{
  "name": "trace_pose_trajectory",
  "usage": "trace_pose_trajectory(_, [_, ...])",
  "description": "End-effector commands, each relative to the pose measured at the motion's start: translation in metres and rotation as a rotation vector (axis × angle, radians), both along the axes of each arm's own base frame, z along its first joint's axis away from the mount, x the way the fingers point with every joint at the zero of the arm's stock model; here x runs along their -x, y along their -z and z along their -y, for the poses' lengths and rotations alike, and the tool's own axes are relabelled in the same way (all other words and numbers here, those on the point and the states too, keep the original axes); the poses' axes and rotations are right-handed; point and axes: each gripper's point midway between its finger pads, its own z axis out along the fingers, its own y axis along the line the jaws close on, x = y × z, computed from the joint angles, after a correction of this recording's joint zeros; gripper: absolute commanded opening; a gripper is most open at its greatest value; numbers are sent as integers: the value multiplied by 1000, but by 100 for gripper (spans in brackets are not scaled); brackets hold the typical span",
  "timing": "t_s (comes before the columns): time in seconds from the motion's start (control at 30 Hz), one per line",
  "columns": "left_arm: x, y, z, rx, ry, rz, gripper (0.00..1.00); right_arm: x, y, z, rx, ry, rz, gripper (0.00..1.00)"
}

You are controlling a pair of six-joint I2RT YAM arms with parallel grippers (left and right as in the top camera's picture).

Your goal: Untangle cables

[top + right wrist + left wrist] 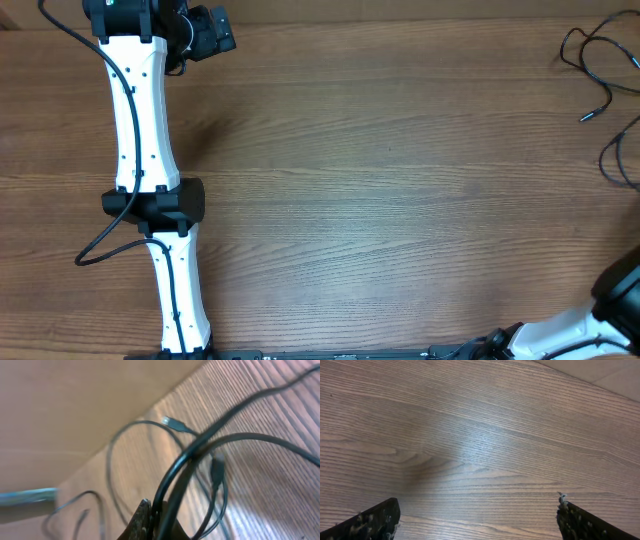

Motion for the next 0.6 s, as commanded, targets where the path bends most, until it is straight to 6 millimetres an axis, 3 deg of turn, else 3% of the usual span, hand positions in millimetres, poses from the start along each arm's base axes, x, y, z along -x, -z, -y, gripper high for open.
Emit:
trace_pose_trajectory(0.0, [5, -23, 1, -6, -4, 53, 100, 9, -29, 6, 58, 1, 0, 4])
trace_pose_trajectory(0.13, [5, -23, 1, -6, -4, 53, 100, 29, -28, 17, 76, 35, -62, 4])
trace_pose_trajectory(0.43, [5, -23, 1, -6, -4, 53, 100, 94, -21, 47, 43, 183, -112, 4])
trace_pose_trajectory(0.57, [5, -23, 1, -6, -4, 53, 100, 108, -19, 55, 28, 183, -115, 4])
